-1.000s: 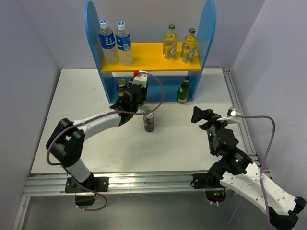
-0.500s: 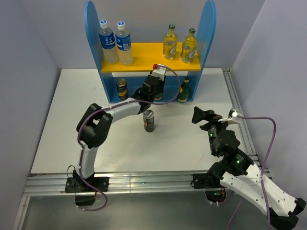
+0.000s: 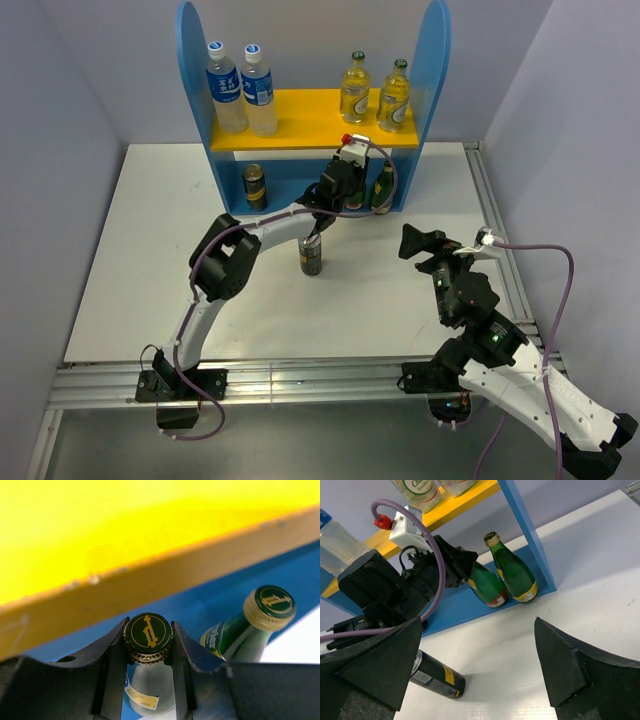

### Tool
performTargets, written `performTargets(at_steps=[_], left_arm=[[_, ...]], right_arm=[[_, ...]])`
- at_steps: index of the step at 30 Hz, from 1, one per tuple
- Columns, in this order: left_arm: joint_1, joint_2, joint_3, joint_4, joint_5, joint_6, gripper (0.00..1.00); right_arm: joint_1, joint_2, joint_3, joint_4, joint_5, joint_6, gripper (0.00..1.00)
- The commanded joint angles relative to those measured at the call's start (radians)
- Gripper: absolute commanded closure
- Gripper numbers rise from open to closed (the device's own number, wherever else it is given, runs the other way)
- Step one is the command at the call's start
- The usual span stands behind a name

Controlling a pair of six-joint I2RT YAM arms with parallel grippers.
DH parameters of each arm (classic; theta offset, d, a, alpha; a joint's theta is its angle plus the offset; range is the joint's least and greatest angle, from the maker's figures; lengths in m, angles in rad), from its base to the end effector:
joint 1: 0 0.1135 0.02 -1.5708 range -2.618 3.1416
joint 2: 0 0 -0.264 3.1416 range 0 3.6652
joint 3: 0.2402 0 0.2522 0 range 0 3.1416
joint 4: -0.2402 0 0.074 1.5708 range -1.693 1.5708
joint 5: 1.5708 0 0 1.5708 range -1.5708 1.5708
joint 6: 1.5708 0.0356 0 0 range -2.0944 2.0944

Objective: Place and organize the beverage onto the shelf

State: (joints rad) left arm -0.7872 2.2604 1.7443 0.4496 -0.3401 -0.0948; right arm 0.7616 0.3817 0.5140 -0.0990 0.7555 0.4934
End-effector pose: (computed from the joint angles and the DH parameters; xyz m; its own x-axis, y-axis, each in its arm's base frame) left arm 0.3881 -0.3727 0.2413 -0.0877 -0.0384 -0.9954 0.4265 0.9016 -0.0724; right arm 0.0963 0.0581 0.3070 0.0182 0.4937 -0.8694 -0.0170 0.8696 0.4935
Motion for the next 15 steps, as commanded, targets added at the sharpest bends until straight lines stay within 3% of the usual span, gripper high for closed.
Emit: performTargets(at_steps=[1, 4, 5, 8, 11, 15], left_arm=[[-0.001, -0.016, 0.093, 0.158, -0.031, -0.003, 0.93], [-0.003, -0.009, 0.093, 0.169, -0.054, 0.009, 0.58], [-0.004, -0.007, 0.092, 0.170, -0.060, 0.010, 0.38], [-0.004, -0.009, 0.087, 0.167, -0.063, 0.010, 0.15], [-0.004, -0.016, 0.078, 0.164, -0.066, 0.007, 0.02], [-0.006, -0.050, 0.037, 0.170, -0.086, 0.012, 0.01]], right_arm=[[0.005, -0.013, -0.012, 0.025, -0.008, 0.010, 0.00], [0.005, -0.017, -0.012, 0.025, -0.010, 0.010, 0.00], [0.005, -0.018, -0.012, 0.025, -0.012, 0.008, 0.00], [0.007, -0.015, -0.012, 0.025, -0.012, 0.008, 0.00], [0.005, -0.010, -0.012, 0.027, -0.013, 0.010, 0.00], [0.007, -0.007, -0.012, 0.028, -0.015, 0.008, 0.00]])
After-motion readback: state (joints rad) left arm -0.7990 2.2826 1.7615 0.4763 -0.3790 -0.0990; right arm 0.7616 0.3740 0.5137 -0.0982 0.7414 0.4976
